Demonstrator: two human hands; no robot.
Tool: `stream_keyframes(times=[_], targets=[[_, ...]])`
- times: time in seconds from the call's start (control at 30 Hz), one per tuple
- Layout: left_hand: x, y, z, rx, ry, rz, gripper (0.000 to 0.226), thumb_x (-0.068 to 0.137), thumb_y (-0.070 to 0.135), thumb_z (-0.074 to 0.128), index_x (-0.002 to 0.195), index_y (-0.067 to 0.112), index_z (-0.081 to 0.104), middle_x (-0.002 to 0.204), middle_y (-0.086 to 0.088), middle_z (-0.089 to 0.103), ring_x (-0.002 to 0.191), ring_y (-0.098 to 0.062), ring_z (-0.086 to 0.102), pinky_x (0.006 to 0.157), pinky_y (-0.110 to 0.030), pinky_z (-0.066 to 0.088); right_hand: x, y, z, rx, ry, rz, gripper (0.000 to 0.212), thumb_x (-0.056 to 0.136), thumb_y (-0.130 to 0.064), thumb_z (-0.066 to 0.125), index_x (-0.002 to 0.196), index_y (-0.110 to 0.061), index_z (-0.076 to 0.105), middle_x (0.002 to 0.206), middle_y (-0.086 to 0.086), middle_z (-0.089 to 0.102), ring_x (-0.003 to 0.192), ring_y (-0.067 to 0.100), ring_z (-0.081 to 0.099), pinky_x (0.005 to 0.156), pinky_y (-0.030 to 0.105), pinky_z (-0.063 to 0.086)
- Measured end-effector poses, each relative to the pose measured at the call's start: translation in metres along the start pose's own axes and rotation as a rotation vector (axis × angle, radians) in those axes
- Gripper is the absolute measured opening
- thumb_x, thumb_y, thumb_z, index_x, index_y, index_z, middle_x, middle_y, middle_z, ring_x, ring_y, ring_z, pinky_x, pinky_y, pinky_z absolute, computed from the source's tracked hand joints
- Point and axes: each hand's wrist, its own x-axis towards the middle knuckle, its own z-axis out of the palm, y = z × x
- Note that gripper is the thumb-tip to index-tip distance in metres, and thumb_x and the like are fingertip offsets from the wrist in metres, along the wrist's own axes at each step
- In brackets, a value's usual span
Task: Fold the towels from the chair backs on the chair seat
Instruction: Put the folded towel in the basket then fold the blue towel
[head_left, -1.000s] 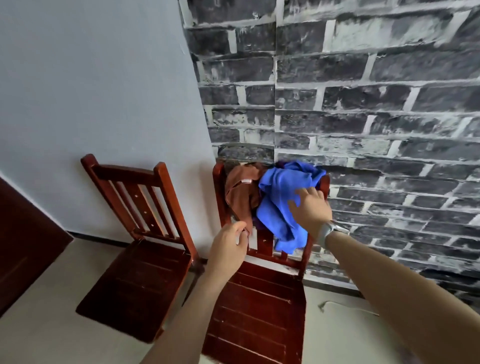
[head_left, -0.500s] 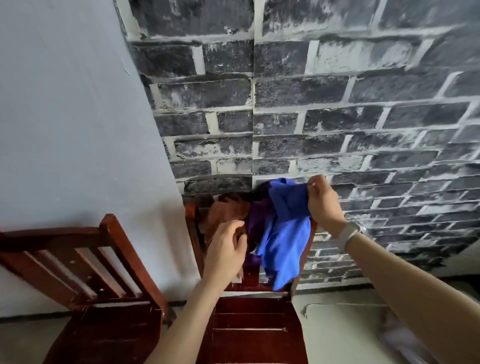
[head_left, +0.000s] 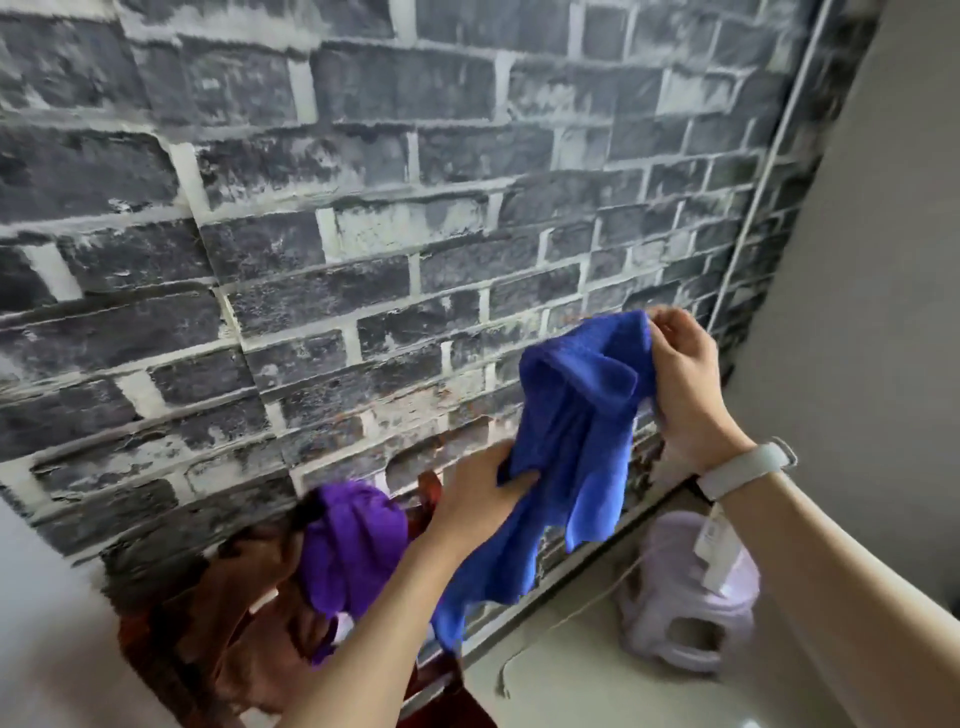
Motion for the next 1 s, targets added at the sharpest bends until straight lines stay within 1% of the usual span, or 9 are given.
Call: stream_keyframes(times=[0.07,0.13,0.3,0.4,0.5,0.63,0.73,0.9,1.0], targets=[[0.003,0.014,0.017,-0.031,0.05,0.045,0.021,0.078,0.033,0.057,0.064,0.023,0.046,0.058,0.002,0.052,0.057,-0.013,0.042,0.056,-0.026,0.033,0.013,0.003,-0.03,-0.05,0.217,0.019,0.019,0.086,-0.008,0.053,0.072,-0.021,0.055,0.067,-0.006,0.055,0.064,0.007,0.048,0.057,0.021,0.041],[0.009,0.034,0.025,-0.068,0.052,0.116,0.025,0.076,0.034,0.061,0.062,0.019,0.047,0.054,0.003,0.049,0.05,-0.006,0.037,0.053,-0.024,0.032,0.024,0.019,-0.066,-0.199,0.329,0.065,0.013,0.083,-0.009,0.053,0.073,-0.015,0.058,0.068,-0.003,0.053,0.071,0.012,0.047,0.058,0.021,0.041],[0.032,0.056,0.045,-0.065,-0.084,0.041,0.026,0.075,0.031,0.067,0.063,0.011,0.059,0.053,0.007,0.048,0.05,-0.008,0.038,0.051,-0.019,0.032,-0.012,0.08,-0.125,-0.627,0.09,0.313,0.024,0.086,-0.003,0.049,0.108,0.002,0.06,0.098,0.013,0.063,0.088,0.019,0.057,0.085,0.037,0.05],[0.031,0.04,0.07,-0.252,-0.091,-0.191,0.045,0.066,0.036,0.066,0.078,-0.007,0.063,0.066,-0.006,0.054,0.062,-0.017,0.046,0.06,-0.03,0.04,-0.076,0.091,-0.128,-0.4,-0.199,0.362,0.02,0.093,-0.012,0.048,0.112,-0.012,0.056,0.089,0.0,0.065,0.076,0.006,0.062,0.067,0.009,0.047],[0.024,0.029,0.093,-0.288,-0.113,-0.309,0.066,0.052,0.05,0.061,0.083,-0.008,0.061,0.071,-0.011,0.058,0.066,-0.018,0.052,0.067,-0.037,0.052,-0.117,0.1,-0.122,-0.309,-0.535,0.445,0.024,0.088,-0.03,0.058,0.11,-0.023,0.055,0.098,-0.005,0.067,0.088,0.004,0.061,0.078,0.017,0.049],[0.012,0.03,0.104,-0.173,-0.155,-0.253,0.046,0.064,0.043,0.057,0.071,-0.002,0.054,0.063,-0.014,0.058,0.06,-0.02,0.05,0.065,-0.039,0.05,-0.117,0.117,-0.115,-0.477,-0.37,0.333,0.011,0.083,-0.016,0.059,0.081,-0.005,0.056,0.074,0.011,0.06,0.067,0.006,0.044,0.065,0.035,0.042],[0.005,0.028,0.095,0.012,-0.016,-0.177,0.034,0.09,0.019,0.05,0.059,0.01,0.037,0.055,-0.002,0.043,0.059,-0.024,0.037,0.055,-0.033,0.025,-0.109,0.124,-0.117,-0.634,-0.396,0.275,0.015,0.085,-0.011,0.053,0.087,0.004,0.053,0.084,0.023,0.061,0.073,0.018,0.048,0.072,0.041,0.042],[-0.009,0.015,0.067,0.156,0.288,-0.099,0.02,0.096,0.016,0.041,0.078,0.007,0.044,0.079,-0.021,0.058,0.07,-0.032,0.045,0.058,-0.031,0.015,-0.109,0.148,-0.145,-0.935,-0.392,0.33,0.016,0.081,-0.006,0.052,0.072,-0.016,0.043,0.077,0.013,0.057,0.076,0.034,0.054,0.065,0.038,0.039],[-0.017,0.006,0.049,0.204,0.357,-0.047,0.024,0.095,0.017,0.044,0.076,0.003,0.046,0.065,-0.018,0.055,0.067,-0.039,0.047,0.056,-0.03,0.014,-0.114,0.159,-0.159,-0.968,-0.291,0.368,0.006,0.082,-0.007,0.053,0.083,-0.012,0.056,0.086,0.013,0.058,0.086,0.033,0.055,0.071,0.034,0.039]])
